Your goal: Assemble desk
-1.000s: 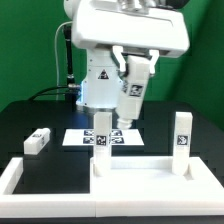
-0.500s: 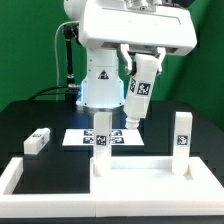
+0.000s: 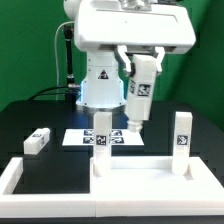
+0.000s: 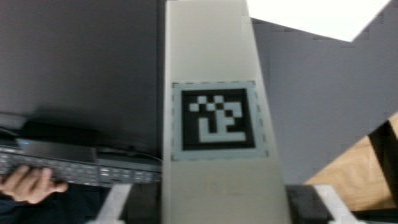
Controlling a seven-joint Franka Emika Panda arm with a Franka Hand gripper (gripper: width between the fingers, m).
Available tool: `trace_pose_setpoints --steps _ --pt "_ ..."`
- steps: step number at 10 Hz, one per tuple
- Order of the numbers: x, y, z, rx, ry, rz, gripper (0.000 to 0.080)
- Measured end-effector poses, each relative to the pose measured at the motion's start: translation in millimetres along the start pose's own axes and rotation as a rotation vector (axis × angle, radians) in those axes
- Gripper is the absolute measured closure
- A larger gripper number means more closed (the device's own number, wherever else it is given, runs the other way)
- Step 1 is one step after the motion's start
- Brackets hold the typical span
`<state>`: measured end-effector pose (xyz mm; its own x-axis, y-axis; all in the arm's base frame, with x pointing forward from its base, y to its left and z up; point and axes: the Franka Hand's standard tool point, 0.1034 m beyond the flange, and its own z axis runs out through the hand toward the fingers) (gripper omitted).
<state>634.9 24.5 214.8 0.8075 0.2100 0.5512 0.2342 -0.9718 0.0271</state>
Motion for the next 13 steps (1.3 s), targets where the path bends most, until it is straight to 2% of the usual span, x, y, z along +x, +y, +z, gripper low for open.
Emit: trace_pose_setpoints --steps 2,7,8,9,10,11,12,13 --pt "8.1 -29.6 7.3 0.032 -0.004 0.074 0.0509" --pt "3.4 -25.1 9.6 0.029 -0.011 0.060 0.0509" --pt "-9.2 -10.8 17.4 0.031 -0.021 0.005 0.0509" --pt "-19.4 -7.9 31.4 0.044 -0.021 -0.021 0.0509" --pt "-20.7 -15.9 41.7 0.079 -0.021 -0.017 0.0509" --pt "-17.7 -24.9 44.1 0.107 -0.020 -0.026 0.0509" --pt "-11.3 -34.2 39.5 0.147 -0.046 -0.054 0.0509" --pt "-5.9 -43.5 32.4 0.160 -0.074 -0.003 0.0509"
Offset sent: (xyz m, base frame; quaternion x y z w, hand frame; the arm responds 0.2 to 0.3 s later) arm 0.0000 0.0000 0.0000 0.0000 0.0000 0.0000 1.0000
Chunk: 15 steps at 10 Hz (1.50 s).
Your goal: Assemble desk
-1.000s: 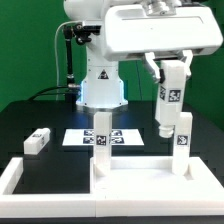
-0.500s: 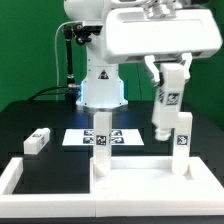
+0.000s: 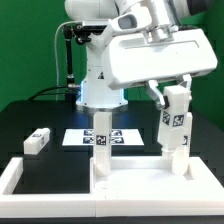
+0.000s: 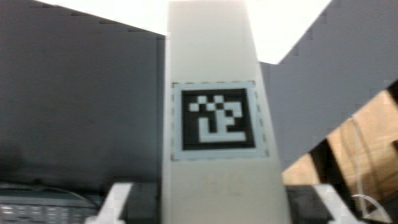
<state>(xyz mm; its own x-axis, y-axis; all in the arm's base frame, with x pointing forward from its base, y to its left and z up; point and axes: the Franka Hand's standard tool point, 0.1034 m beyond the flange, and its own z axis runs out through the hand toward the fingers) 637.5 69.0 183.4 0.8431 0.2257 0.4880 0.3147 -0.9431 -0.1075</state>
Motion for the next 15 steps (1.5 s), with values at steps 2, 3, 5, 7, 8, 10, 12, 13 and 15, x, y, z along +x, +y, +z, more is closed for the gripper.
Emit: trace_pose_setpoints --steps 2,3,5,7,8,10,12,13,15 --pt "-3.9 3.8 3.3 -0.006 0.000 -0.004 0.0509" --pt "-3.7 3.2 3.3 -0.005 0.000 -0.002 0.0509" --pt "-0.8 0.0 9.6 -0.056 0.070 -0.008 0.0509" --pt "-4.2 -3.5 25.4 -0.089 0.118 -0.028 0.0509" --pt "-2.6 -0.2 24.9 -0.093 0.126 -0.023 0.0509" --pt "-6.4 -1.2 31.9 -0.094 0.130 -0.028 0.0509" --pt "-10.3 2.4 35.9 -0.089 0.119 -0.024 0.0509" --pt "-12.1 -4.7 41.1 -0.055 0.082 -0.028 0.0509" --pt "-11.6 -11.5 42.7 -0.033 0.062 0.002 0.0509"
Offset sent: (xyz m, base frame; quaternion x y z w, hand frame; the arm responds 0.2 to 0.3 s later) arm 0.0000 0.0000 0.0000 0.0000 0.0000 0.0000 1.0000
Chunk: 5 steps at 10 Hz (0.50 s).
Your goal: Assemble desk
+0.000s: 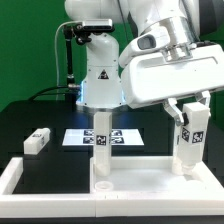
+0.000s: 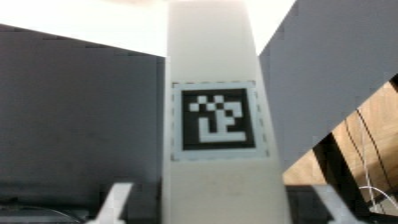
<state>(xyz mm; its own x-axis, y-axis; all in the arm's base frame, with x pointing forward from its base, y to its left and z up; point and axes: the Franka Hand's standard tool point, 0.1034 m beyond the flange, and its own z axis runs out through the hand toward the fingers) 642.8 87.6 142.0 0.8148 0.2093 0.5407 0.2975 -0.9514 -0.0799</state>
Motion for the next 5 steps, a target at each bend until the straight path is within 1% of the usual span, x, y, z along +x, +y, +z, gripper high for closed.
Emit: trace_pose_setpoints --steps 2,3,5 --pt "-1.0 0.1 0.6 -0.001 -0.001 -0.016 0.0509" --pt "-0.6 -0.6 -0.1 -0.010 0.009 -0.107 0.0509" --pt "4.8 6.3 0.6 -0.050 0.066 -0.211 0.0509"
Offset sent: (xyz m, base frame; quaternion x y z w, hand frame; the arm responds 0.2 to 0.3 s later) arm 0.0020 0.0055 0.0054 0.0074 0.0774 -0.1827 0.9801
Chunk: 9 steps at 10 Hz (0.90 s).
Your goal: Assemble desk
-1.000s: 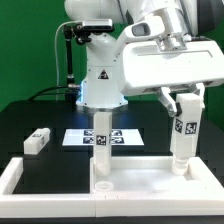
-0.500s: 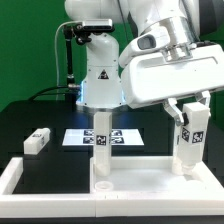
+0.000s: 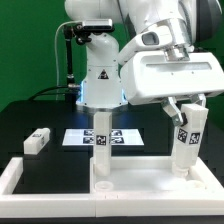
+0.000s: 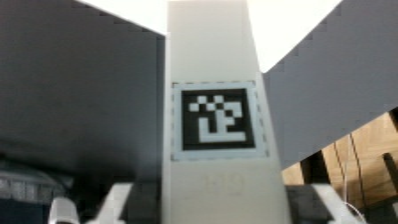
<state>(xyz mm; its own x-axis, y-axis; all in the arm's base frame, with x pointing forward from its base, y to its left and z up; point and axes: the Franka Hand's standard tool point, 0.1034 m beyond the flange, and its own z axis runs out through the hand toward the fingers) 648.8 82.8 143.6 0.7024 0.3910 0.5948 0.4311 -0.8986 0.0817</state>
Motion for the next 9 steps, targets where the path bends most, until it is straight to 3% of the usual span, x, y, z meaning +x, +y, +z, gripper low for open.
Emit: trace_pose_setpoints --steps 1,5,9 --pt "2.4 0.1 1.1 -0.020 0.031 -0.026 0.0509" --pt "-1.9 -1.9 2.8 -0.010 0.017 -0.011 0.0509" --pt "-22.4 21.6 7.1 0.002 -0.011 -0.088 0.0509"
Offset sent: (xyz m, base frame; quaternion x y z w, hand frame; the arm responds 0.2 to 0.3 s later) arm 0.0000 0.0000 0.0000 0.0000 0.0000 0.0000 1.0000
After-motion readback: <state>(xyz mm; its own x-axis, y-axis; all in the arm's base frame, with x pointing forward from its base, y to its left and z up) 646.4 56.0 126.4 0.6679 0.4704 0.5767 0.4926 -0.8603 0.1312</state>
